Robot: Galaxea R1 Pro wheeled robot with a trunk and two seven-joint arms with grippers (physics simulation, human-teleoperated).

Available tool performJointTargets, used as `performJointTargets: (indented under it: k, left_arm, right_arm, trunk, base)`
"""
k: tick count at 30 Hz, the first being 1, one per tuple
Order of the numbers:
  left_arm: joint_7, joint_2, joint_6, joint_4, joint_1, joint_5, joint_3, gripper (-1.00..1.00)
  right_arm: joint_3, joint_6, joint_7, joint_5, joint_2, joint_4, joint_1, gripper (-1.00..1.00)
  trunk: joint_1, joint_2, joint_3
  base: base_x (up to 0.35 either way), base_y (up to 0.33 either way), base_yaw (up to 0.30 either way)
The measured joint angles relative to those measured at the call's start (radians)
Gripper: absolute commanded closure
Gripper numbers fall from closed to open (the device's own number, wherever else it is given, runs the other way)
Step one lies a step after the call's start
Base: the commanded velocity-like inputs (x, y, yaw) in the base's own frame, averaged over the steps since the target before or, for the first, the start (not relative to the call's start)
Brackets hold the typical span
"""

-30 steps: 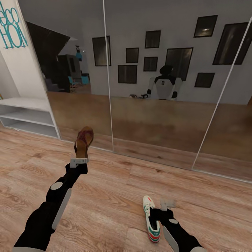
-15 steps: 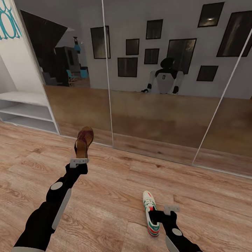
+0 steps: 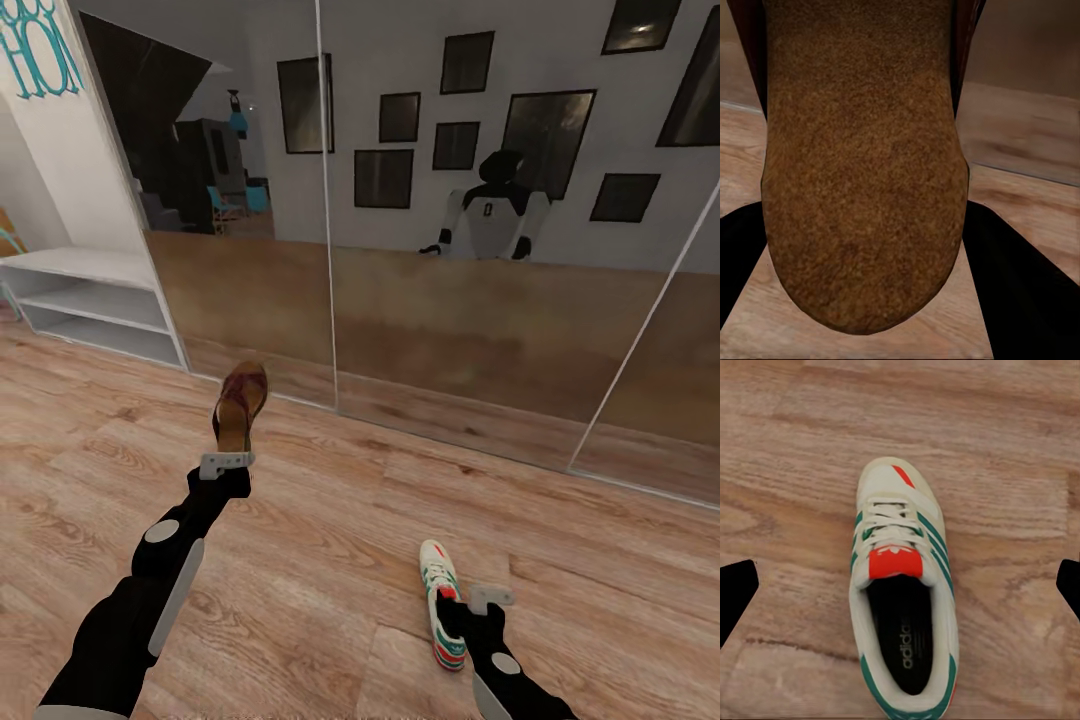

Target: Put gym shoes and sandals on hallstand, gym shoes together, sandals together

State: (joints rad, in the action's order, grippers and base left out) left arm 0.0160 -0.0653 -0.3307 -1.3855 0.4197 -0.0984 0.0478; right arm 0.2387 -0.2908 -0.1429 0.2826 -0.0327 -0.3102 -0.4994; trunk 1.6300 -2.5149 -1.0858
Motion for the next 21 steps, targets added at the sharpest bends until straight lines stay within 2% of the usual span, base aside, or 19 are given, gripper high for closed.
performJointTargets:
  k: [14,21]
  left_arm:
    - [-0.001,0.0,0.002,0.002,0.0,0.0,0.001,1.0]
    - [-0.002,0.0,0.002,0.002,0.001,0.001,0.0,1.0]
  right_arm:
    - [-0.005,0.0,0.0,0.002,0.0,0.0,0.0,-1.0]
    - [-0.004,0.0,0.0,0.002,0.0,-0.001,0.0,-1.0]
  trunk:
    - [0.006,-0.003,-0.076]
    - [0.007,-0.004,-0.085]
  base:
    - [0.0,0.0,0.028]
    - [0.0,0.0,0.0]
